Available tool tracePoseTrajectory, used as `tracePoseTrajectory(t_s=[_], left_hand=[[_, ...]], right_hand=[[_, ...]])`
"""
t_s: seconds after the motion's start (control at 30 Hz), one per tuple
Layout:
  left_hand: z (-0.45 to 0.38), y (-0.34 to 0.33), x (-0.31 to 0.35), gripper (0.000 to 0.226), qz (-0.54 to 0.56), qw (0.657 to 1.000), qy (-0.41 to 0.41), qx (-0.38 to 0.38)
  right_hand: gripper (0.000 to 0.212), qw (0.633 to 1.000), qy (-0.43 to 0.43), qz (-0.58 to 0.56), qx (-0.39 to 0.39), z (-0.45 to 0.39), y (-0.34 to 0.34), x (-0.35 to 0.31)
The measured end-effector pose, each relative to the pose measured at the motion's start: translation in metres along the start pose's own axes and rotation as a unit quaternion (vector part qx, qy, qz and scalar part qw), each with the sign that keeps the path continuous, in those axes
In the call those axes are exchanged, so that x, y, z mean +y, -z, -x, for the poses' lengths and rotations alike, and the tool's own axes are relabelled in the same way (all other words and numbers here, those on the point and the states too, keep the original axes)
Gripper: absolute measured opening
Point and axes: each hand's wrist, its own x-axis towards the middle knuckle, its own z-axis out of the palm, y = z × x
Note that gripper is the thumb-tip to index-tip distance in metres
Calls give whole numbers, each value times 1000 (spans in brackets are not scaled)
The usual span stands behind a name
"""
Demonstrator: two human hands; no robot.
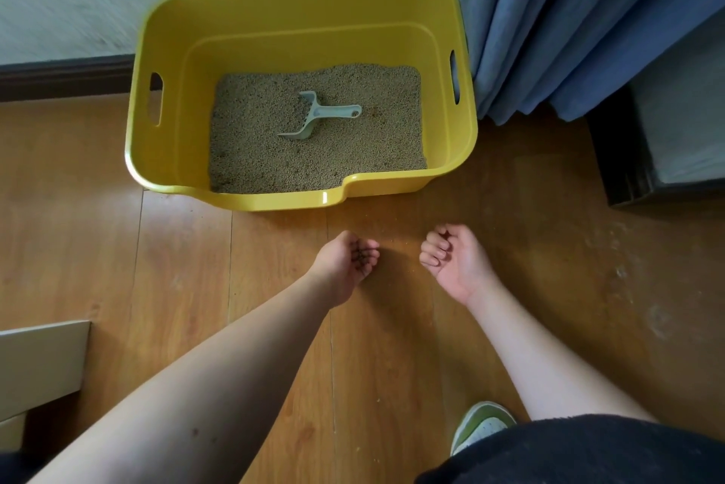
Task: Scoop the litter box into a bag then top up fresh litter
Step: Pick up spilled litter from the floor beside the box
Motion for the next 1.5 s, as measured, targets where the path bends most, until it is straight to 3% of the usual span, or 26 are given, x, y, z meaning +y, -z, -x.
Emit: tracePoseTrajectory(t_s=[0.13, 0.33, 0.37, 0.4, 0.47, 0.5, 0.53, 0.7, 0.87, 0.9, 0.97, 1.0, 1.03, 1.1, 1.13, 1.2, 1.3, 1.5], left_hand=[[-1, -1, 0, 38, -3, 1000, 1, -8], [-2, -1, -3, 39, -11, 1000, 8, -14], [-2, -2, -4, 39, -10, 1000, 9, -13], [-2, -4, -5, 39, -8, 1000, 10, -13], [-3, -6, -5, 39, -2, 1000, 12, -14], [-3, -7, -5, 39, -2, 1000, 13, -15], [-4, -8, -5, 39, -2, 1000, 13, -15], [-1, -10, -6, 37, 2, 1000, 13, -23], [2, -12, -5, 36, 4, 1000, 9, -24], [3, -12, -5, 35, 6, 1000, 8, -24], [3, -11, -5, 35, 9, 1000, 7, -24], [3, -11, -4, 35, 10, 1000, 6, -24], [3, -11, -4, 35, 10, 1000, 5, -23], [4, -10, -4, 35, 9, 1000, 3, -19], [4, -9, -4, 35, 9, 1000, 4, -18], [4, -6, -4, 35, 10, 1000, 4, -17], [3, -4, -5, 34, 9, 1000, 3, -11], [6, -2, -4, 33, 6, 1000, 1, -7]], right_hand=[[29, 1000, -3, 25, -13, 4, 6, -2], [36, 981, 61, 134, 122, 3, 13, -11], [36, 955, 87, 233, 161, 3, 12, -14], [34, 896, 121, 378, 198, 3, 13, -16], [25, 719, 210, 629, 209, 1, 18, -16], [25, 662, 245, 683, 189, 0, 20, -14], [26, 634, 261, 707, 170, 0, 23, -12], [25, 588, 262, 747, 166, -7, 30, -3], [18, 566, 265, 765, 157, -10, 28, -4], [18, 567, 265, 765, 149, -9, 27, -5], [17, 612, 264, 734, 130, -6, 24, -7], [16, 663, 250, 694, 127, -5, 22, -8], [16, 746, 221, 614, 132, -5, 21, -8], [10, 920, 137, 343, 128, -2, 19, -9], [11, 965, 101, 216, 108, 1, 18, -10], [31, 993, 54, 87, 59, 4, 18, -11], [28, 1000, 22, 20, -7, 8, 15, -9], [24, 997, -9, 63, -46, 4, 4, -8]])
